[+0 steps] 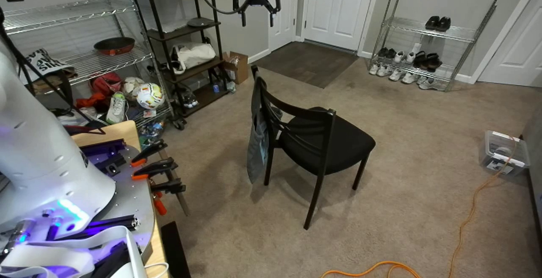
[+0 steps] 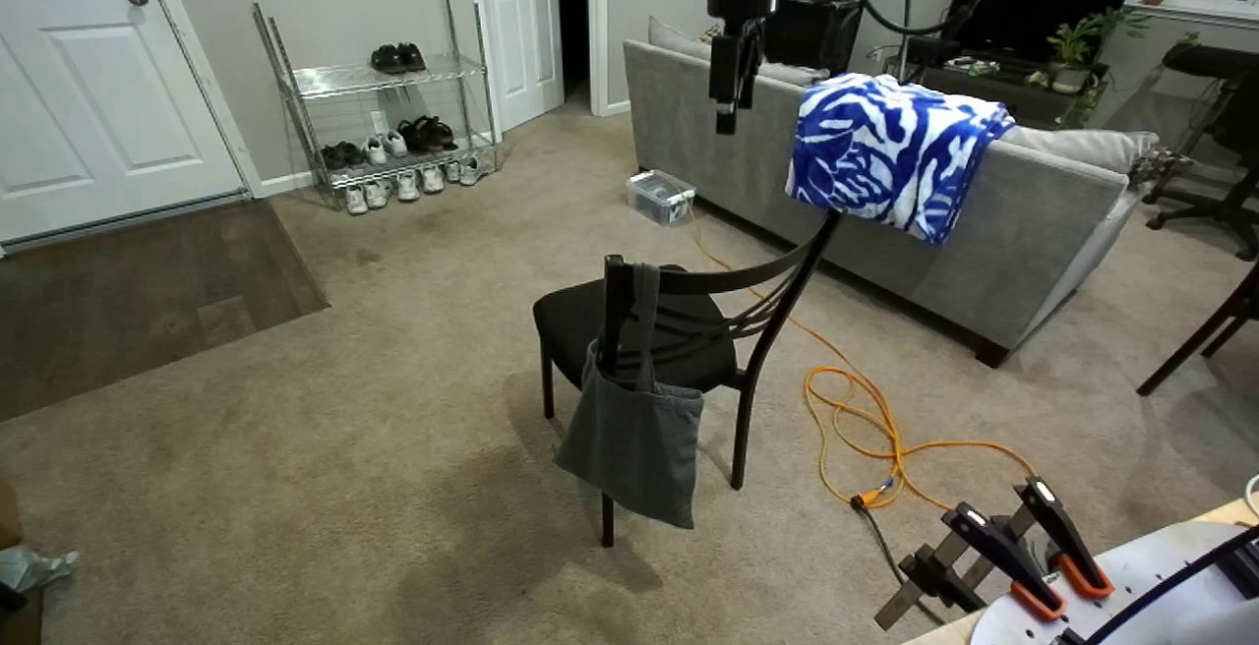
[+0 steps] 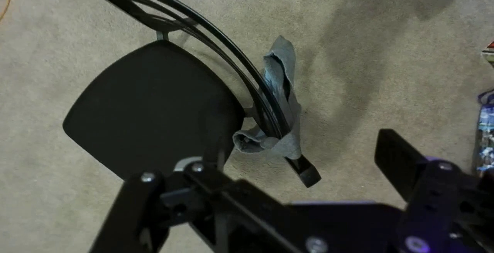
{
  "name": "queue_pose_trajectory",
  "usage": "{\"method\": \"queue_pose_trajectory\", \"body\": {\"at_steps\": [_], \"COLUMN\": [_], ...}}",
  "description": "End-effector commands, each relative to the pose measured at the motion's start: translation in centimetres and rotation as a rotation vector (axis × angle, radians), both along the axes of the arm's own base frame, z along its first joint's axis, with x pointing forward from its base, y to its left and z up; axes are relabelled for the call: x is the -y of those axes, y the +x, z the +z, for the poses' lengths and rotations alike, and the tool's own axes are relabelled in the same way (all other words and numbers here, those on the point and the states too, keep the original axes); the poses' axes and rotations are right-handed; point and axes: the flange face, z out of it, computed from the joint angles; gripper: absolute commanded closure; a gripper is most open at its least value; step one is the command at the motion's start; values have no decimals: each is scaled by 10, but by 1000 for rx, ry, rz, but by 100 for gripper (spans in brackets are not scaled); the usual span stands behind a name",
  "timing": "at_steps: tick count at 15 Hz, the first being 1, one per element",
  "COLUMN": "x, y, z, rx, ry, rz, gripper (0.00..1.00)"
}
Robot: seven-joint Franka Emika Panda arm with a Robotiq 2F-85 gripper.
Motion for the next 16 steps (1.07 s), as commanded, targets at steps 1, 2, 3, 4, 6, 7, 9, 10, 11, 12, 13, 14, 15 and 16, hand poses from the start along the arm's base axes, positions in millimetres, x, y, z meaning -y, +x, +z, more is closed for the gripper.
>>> {"method": "queue_pose_trajectory", "body": {"at_steps": [1,2,3,4,6,7,9,10,11,12,13,14,15,16], "x": [-25,-28,-29,-30,-29,-29,-28,-27,-28,-29,-29,-29,-29,-29], "y": [9,11,13,14,15,17,14,17,18,19,19,19,19,19], "z": [-14,-20,-27,-31,-40,-43,-45,-47,-48,-49,-49,-48,-48,-48], "rx": [-34,-53,-76,-102,-165,-177,-164,-170,-173,-174,-174,-173,-173,-173], "ry": [-13,-11,-8,-18,-51,-74,-56,-69,-72,-72,-72,-72,-72,-72], "rz": [176,214,253,291,371,395,353,369,376,380,382,383,383,384], "gripper": [0,0,0,0,0,0,0,0,0,0,0,0,0,0]}}
